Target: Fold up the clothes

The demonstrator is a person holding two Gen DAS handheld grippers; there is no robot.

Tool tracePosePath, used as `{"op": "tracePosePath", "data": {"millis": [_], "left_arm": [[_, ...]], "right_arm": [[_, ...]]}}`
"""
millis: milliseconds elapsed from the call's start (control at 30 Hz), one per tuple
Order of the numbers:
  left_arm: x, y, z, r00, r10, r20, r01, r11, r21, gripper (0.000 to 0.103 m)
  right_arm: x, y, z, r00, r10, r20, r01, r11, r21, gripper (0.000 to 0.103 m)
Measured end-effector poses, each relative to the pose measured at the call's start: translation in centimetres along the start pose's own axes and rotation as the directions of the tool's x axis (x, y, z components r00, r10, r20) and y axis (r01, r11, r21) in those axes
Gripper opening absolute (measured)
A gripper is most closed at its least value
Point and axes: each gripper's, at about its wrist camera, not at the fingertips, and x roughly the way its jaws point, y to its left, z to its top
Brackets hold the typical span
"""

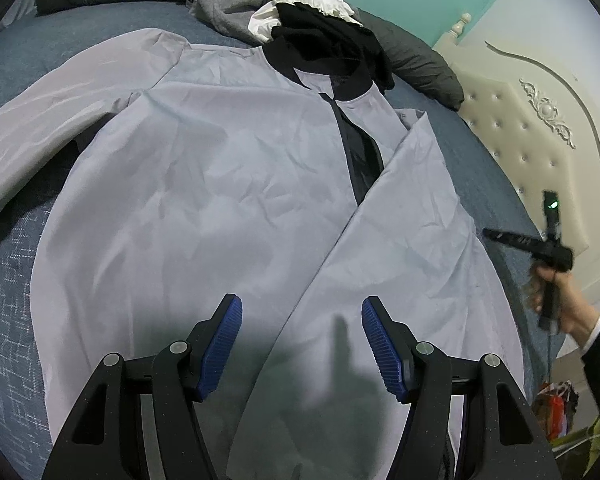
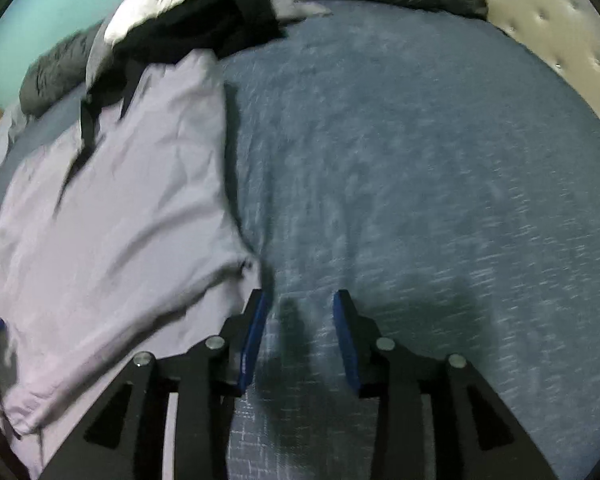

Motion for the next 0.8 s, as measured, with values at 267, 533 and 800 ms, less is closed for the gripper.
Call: {"op": "tracePosePath", "data": {"millis": [267,533,800], "left_arm": [[0.4,0.0,1.0,1.0,0.003,0.01,-0.003,1.0,0.015,0.067],[1.2,0.4,1.8,0.999,0.05,0.012,-0.051,0.998,0.038,0.07],[2.3,0.9,2.0,0.997,0.074,0.003,-0.074,0.997,0.032,0.072]], "right_arm": [[-2.5,3.5,8.6,0.995,0.069,0.074,-0.072,0.997,0.034,0.048],[1.3,8.2,15.6,0.997,0.079,0.025,-0.079,0.997,0.025,0.051],[5.5,11.7,19.4,0.999,-0.027,-0.047,0.026,1.0,-0.015,0.051]]}}
